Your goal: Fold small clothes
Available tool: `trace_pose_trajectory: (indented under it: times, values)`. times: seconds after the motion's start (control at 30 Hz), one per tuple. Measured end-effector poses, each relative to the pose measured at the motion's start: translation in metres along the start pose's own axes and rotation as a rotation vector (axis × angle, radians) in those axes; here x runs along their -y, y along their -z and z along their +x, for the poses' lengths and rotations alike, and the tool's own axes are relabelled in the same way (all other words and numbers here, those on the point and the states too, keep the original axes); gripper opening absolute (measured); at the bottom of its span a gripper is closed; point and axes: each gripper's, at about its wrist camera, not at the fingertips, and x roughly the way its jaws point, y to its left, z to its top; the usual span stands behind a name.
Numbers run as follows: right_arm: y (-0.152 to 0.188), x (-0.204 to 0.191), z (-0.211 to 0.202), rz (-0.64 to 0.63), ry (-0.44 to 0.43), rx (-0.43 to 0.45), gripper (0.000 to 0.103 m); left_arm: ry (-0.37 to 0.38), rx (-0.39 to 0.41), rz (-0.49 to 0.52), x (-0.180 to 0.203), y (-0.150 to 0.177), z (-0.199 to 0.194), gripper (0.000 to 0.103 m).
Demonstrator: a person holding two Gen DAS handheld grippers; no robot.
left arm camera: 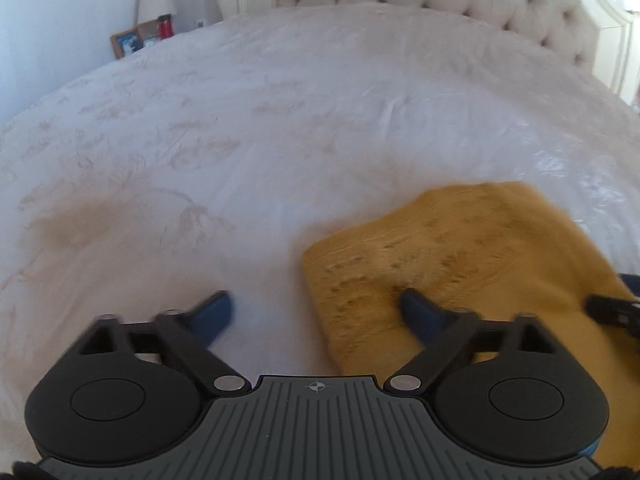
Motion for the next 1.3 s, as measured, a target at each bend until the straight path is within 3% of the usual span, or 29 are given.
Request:
trace_pose_trajectory:
  times: [0.13, 0.2, 0.33, 0.43, 0.6, 0.8, 0.93, 1.03, 1.3]
  values:
    - [0.002, 0.004, -0.015, 0.006, -0.008, 0.009, 0.081, 0.037, -0.031, -0.048, -0.013, -0.003, -0.009, 0.103]
    - [0.003, 0.000, -0.032, -0.012, -0.024, 0.043, 0.081, 0.035, 0.005, -0.039, -0.012, -0.001, -0.031, 0.101]
    - [0.017, -0.014, -0.066, -0.025, -0.101, 0.088, 0.082, 0.103, 0.090, 0.041, 0.002, 0.026, -0.086, 0.101]
    - [0.038, -0.028, -0.081, -0.069, -0.121, 0.073, 0.082, 0.134, 0.109, 0.128, 0.022, 0.055, -0.112, 0.101]
    - [0.076, -0.033, -0.082, -0.144, -0.060, -0.023, 0.082, 0.143, -0.004, 0.260, 0.041, 0.102, -0.111, 0.102]
    - [0.072, -0.021, -0.099, -0.165, -0.089, -0.018, 0.082, 0.192, -0.048, 0.098, 0.010, 0.107, -0.119, 0.102]
    - [0.043, 0.001, -0.101, -0.019, -0.167, 0.065, 0.083, 0.271, -0.003, -0.045, -0.004, 0.092, -0.126, 0.102]
    - [0.019, 0.014, -0.081, 0.074, -0.219, 0.079, 0.090, 0.320, -0.026, -0.161, -0.008, 0.084, -0.113, 0.102]
    - [-0.004, 0.032, -0.008, 0.227, -0.323, -0.041, 0.092, 0.331, -0.054, -0.183, 0.003, 0.087, -0.084, 0.102]
